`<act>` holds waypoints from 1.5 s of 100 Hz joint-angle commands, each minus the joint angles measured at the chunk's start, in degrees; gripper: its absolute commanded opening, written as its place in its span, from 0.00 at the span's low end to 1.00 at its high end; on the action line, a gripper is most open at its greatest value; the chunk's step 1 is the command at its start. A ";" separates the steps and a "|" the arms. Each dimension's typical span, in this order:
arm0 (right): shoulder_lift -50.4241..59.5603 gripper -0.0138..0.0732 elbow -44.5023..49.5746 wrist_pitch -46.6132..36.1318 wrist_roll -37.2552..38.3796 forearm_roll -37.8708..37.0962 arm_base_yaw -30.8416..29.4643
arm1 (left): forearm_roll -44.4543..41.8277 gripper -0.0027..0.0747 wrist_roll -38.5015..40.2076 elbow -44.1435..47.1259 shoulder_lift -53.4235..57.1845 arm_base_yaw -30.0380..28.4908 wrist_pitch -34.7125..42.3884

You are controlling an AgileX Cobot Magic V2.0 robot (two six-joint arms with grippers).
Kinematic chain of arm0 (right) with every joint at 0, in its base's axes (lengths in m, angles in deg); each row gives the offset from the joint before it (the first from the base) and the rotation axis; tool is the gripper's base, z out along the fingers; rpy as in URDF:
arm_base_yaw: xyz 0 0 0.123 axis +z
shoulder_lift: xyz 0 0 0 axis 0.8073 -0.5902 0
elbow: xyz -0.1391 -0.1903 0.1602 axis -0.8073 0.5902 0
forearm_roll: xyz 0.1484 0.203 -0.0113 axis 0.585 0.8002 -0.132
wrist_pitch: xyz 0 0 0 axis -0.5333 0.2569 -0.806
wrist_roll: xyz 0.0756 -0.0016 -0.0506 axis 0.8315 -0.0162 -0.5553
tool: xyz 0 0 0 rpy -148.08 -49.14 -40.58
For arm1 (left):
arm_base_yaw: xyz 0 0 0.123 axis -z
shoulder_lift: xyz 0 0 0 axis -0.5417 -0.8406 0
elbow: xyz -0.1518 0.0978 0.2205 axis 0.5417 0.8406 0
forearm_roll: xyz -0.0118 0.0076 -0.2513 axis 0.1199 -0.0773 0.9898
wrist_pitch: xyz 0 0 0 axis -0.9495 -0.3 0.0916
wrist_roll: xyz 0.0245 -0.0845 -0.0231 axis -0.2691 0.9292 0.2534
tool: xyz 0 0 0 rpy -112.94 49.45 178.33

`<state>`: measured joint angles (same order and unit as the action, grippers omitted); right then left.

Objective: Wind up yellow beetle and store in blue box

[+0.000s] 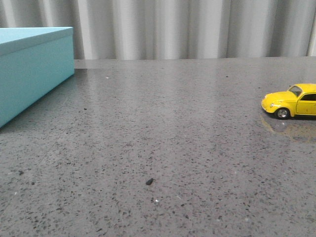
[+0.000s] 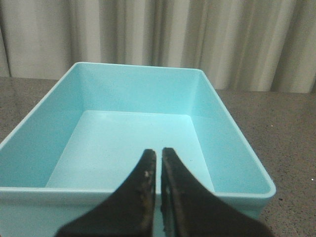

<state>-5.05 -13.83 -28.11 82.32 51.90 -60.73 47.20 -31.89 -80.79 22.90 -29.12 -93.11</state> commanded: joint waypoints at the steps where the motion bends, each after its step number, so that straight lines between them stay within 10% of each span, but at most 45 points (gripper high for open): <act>1: -4.58 0.09 -6.28 0.63 -0.06 0.31 2.36 | 0.44 0.01 -0.03 -2.22 -1.30 0.03 3.95; 66: -43.93 0.09 -42.53 27.52 1.31 4.85 15.31 | 0.44 0.01 -0.15 -2.22 -1.30 0.03 3.38; 150: -52.26 0.09 -44.76 28.78 2.23 3.02 15.31 | 0.44 0.01 -0.15 -2.22 -1.30 0.03 3.67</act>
<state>-58.82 -56.70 2.15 84.32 55.89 -45.44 47.20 -31.89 -80.92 22.49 -29.12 -94.03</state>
